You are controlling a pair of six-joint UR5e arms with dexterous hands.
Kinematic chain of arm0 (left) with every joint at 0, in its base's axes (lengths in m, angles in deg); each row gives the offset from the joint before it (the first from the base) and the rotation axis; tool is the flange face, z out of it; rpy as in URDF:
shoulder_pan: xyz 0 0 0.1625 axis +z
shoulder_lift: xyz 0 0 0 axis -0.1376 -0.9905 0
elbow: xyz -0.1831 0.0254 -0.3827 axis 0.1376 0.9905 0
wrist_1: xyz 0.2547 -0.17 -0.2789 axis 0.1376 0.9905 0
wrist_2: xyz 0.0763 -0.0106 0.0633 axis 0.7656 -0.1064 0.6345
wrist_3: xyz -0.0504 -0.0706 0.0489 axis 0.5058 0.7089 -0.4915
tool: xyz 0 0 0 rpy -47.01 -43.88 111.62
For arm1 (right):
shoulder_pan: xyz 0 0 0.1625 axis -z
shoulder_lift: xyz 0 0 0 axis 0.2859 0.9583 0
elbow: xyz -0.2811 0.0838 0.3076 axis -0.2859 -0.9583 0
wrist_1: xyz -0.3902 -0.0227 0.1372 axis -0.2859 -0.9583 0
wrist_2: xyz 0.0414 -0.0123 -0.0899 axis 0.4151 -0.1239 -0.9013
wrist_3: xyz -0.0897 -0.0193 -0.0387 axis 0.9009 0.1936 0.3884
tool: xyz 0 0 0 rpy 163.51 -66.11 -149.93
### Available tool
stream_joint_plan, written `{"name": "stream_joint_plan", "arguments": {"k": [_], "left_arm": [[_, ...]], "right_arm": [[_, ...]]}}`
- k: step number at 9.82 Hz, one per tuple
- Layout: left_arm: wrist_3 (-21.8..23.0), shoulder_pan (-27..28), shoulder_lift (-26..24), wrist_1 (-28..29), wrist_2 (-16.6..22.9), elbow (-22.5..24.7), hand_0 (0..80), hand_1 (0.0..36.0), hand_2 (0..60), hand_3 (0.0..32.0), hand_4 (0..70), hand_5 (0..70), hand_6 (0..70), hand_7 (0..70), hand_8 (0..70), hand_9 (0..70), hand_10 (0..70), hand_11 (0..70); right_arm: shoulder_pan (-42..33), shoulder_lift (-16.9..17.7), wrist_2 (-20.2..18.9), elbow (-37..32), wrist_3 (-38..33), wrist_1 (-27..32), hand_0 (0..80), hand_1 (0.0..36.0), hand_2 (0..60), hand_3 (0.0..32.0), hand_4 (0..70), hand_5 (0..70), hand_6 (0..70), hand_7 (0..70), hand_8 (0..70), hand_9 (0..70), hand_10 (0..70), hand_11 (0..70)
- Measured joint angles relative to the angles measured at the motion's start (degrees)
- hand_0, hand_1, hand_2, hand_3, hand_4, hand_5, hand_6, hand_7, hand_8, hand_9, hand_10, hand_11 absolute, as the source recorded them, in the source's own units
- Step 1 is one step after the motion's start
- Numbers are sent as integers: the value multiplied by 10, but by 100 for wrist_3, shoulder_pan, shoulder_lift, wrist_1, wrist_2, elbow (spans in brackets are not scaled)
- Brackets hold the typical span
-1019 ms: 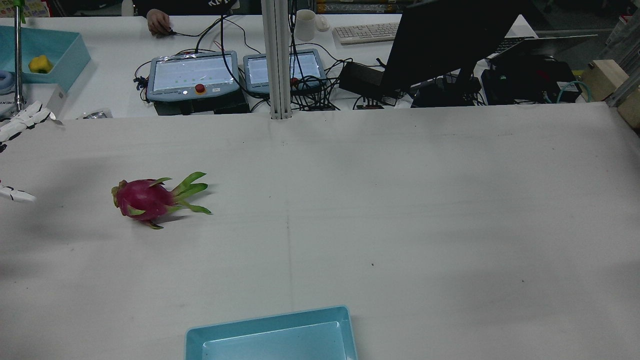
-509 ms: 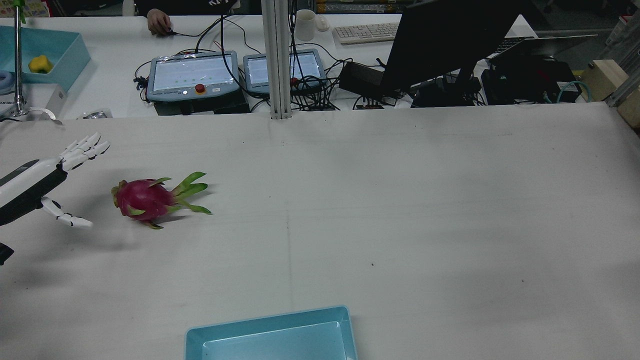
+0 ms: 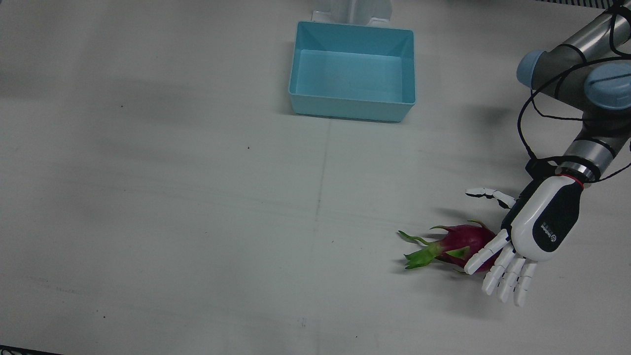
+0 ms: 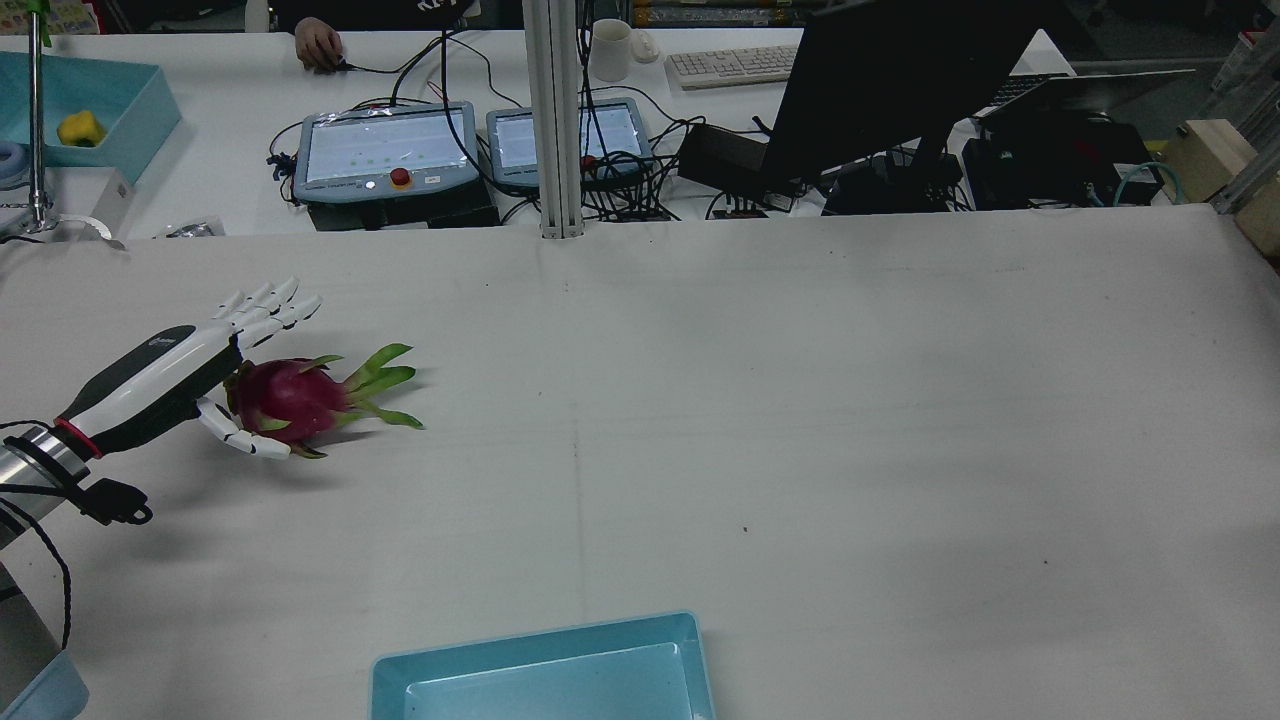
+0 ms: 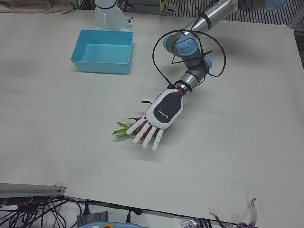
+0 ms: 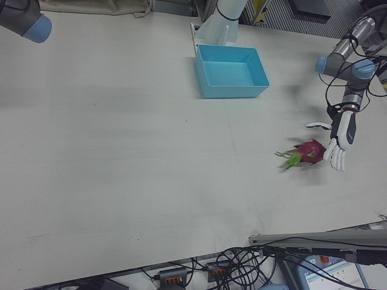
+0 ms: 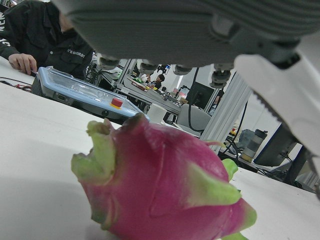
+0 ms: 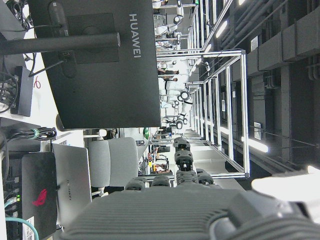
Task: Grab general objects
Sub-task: 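Position the open left hand over the dragon fruit from above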
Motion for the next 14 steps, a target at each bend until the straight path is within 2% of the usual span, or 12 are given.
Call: {"name": "stream_joint_plan", "arguments": {"k": [2, 3, 4, 6, 8, 10, 14], "left_arm": [[-213, 26, -93, -58, -127, -163, 563, 323, 247, 190, 0, 0, 0, 0, 0, 0, 0, 0], [-352, 28, -133, -97, -151, -217, 570, 331, 247, 214, 0, 0, 0, 0, 0, 0, 0, 0], [-456, 30, -186, -210, -157, -231, 578, 334, 230, 256, 0, 0, 0, 0, 0, 0, 0, 0], [-674, 41, -290, -455, -154, -231, 586, 338, 216, 280, 0, 0, 0, 0, 0, 0, 0, 0], [-941, 229, -342, -551, -160, -245, 579, 334, 217, 266, 0, 0, 0, 0, 0, 0, 0, 0], [-1054, 524, -404, -590, -181, -287, 580, 334, 216, 234, 0, 0, 0, 0, 0, 0, 0, 0], [-1075, 631, -436, -669, -184, -245, 567, 318, 198, 236, 0, 0, 0, 0, 0, 0, 0, 0]], "right_arm": [[0, -2, 0, 1, 0, 0, 0, 0, 0, 0, 0, 0, 0, 0, 0, 0, 0, 0], [0, -2, 0, 1, 0, 0, 0, 0, 0, 0, 0, 0, 0, 0, 0, 0, 0, 0], [0, -2, 0, 0, 0, 0, 0, 0, 0, 0, 0, 0, 0, 0, 0, 0, 0, 0], [0, 0, 0, 1, 0, 0, 0, 0, 0, 0, 0, 0, 0, 0, 0, 0, 0, 0], [0, -2, 0, 5, 0, 0, 0, 0, 0, 0, 0, 0, 0, 0, 0, 0, 0, 0], [0, -2, 0, 6, 0, 0, 0, 0, 0, 0, 0, 0, 0, 0, 0, 0, 0, 0], [0, 0, 0, 7, 0, -1, 0, 0, 0, 0, 0, 0, 0, 0, 0, 0, 0, 0]]}}
